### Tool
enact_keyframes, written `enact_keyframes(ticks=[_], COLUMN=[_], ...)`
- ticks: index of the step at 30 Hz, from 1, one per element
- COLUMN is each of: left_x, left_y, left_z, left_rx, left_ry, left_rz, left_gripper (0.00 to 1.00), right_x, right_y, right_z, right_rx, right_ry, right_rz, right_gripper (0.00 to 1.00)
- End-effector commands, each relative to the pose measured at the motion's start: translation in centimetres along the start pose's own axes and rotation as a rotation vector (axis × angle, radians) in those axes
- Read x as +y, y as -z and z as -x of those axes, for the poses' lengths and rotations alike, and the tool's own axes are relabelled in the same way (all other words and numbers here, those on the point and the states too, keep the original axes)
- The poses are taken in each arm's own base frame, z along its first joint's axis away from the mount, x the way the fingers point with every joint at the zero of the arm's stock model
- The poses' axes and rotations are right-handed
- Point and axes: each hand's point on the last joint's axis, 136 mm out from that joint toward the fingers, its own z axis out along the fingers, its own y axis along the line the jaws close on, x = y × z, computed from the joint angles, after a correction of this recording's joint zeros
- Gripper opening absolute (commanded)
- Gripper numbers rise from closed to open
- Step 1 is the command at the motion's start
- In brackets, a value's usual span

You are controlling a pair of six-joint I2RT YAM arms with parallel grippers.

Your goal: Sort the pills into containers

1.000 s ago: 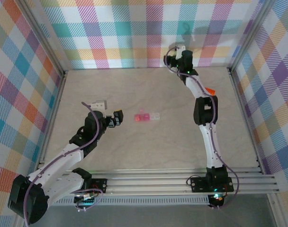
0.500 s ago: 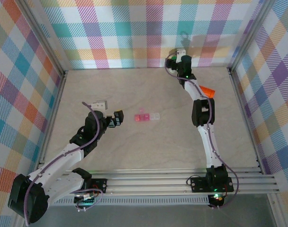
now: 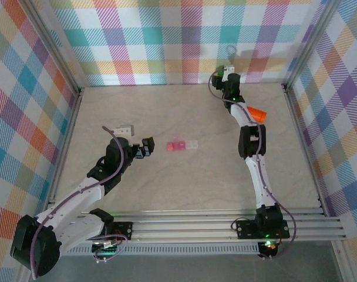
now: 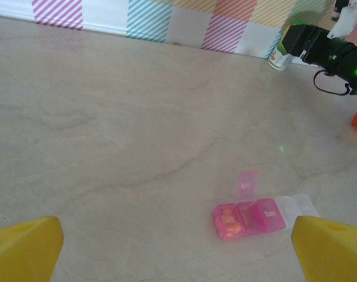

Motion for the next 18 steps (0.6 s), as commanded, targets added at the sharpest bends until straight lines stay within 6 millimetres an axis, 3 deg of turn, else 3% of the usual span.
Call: enact_keyframes(ticks=[1,11,18], left_x=[-0.8,-0.6,-0.4], left_y=[-0.1,0.3,1.2], left_z=[0.5,0.8,1.5], left_rx=[-0.016,-0.027,-0.05], left_ry=[0.016,0.016,0.018], left_rz=[-0.031,-0.023,-0.013], left_gripper=[1.0,1.0,1.0], right_x=[0.2,1.7,3.0], right_y=[0.2,2.2,7.6], right_z=[2.8,6.9,10.4], right_rx=[-0.074,-0.086,-0.122], right_ry=[0.008,0.016,0.015], right_rz=[0.026,0.07,0.076], right_gripper=[0.5,0.42,0.41])
